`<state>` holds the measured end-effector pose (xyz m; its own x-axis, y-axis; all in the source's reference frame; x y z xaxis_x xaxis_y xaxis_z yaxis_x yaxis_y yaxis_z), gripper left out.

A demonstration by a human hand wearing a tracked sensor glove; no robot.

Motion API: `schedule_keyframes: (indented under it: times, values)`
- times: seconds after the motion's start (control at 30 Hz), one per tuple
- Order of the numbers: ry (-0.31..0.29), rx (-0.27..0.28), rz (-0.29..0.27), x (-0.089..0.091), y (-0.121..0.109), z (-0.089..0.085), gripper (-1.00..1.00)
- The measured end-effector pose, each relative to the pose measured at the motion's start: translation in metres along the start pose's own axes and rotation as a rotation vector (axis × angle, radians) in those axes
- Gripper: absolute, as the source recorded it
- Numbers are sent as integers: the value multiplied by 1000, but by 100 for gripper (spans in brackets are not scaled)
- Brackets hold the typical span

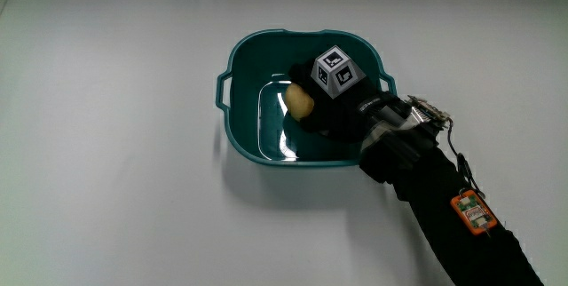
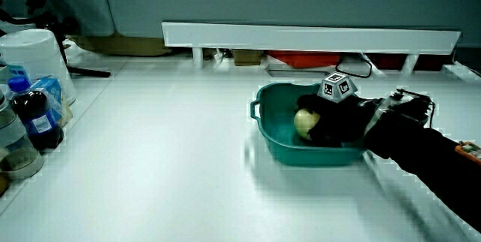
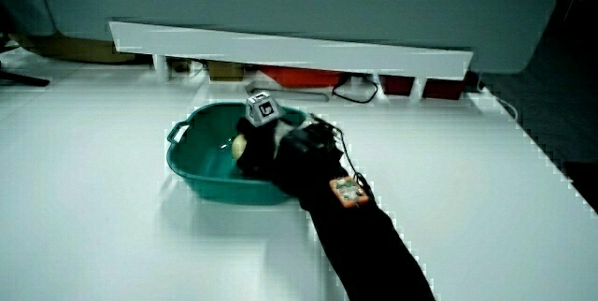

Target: Pick pear from plate

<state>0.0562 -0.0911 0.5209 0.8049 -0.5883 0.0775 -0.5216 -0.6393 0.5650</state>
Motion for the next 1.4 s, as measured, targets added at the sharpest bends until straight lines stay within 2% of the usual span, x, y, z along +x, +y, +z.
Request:
schedule_keyframes:
  times: [0.1, 0.3, 0.47, 0.5, 0.9, 1.0, 1.1, 1.23, 1.27, 1.4]
  values:
    - [12, 10, 3, 1, -2, 1, 100]
    - [23, 30, 18, 1, -5, 5, 100]
    - [33, 48, 41, 2, -14, 19, 100]
    - [19, 65, 33, 2, -16, 22, 100]
    - [24, 140, 84, 4, -44, 53, 100]
    - [30, 146, 110, 4, -51, 54, 100]
    - [18, 177, 129, 0, -61, 60, 100]
    - [7, 214, 125, 1, -69, 58, 100]
    - [15, 205, 147, 0, -73, 62, 100]
    - [10, 239, 184, -6, -86, 69, 100]
